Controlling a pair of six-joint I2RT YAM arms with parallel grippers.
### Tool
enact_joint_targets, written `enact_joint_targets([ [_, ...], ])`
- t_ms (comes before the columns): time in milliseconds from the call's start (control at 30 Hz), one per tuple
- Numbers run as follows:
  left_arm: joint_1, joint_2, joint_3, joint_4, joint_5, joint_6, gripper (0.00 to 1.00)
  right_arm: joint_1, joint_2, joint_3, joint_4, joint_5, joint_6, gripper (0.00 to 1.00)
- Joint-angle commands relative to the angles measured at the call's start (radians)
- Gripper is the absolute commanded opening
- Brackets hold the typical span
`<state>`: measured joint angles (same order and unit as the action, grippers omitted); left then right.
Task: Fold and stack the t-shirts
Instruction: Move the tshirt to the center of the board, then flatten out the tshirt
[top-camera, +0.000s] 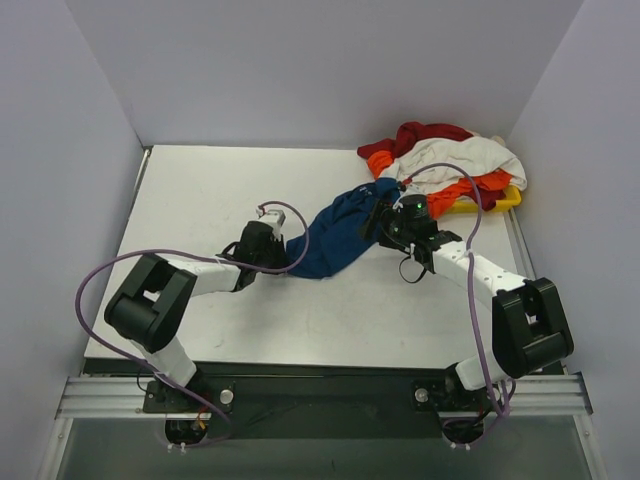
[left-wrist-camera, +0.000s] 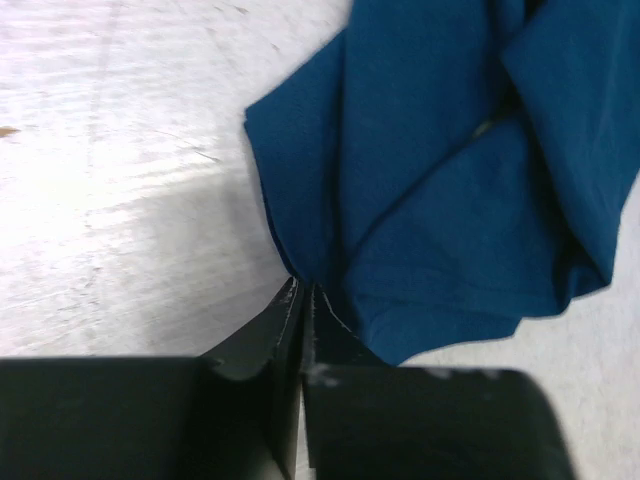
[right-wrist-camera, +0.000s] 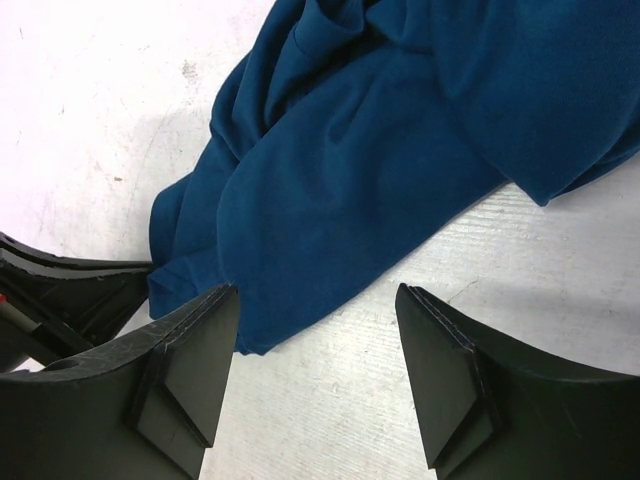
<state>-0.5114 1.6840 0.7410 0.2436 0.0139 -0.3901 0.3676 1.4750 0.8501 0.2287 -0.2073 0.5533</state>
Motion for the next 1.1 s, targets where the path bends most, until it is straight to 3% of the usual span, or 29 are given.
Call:
enact_joint_targets([
  [0,0.007,0.017,0.005,0.048,0.153,-0.029,0.05,0.002,-0.025,0.004,0.027,-0.010,0.002,0.64],
  [33,0.026,0.016,-0.003,0.104,0.238,-0.047,0.00,0.001,-0.022,0.007,0.027,-0.010,0.000,0.64],
  [133,0.074,-0.033,-0.022,0.184,0.354,-0.108,0.00,0.002,-0.012,0.020,0.018,-0.014,-0.004,0.63],
  [200,0.132,-0.076,-0.023,0.198,0.366,-0.133,0.00,0.005,-0.007,0.021,0.005,-0.003,-0.009,0.62],
  [533,0.244,-0.443,-0.052,0.057,0.137,-0.047,0.00,0.077,0.033,0.096,-0.072,0.100,-0.055,0.60],
  [1067,0.304,-0.449,-0.089,0.072,0.161,-0.036,0.00,0.280,0.309,0.343,-0.167,0.183,-0.078,0.58],
])
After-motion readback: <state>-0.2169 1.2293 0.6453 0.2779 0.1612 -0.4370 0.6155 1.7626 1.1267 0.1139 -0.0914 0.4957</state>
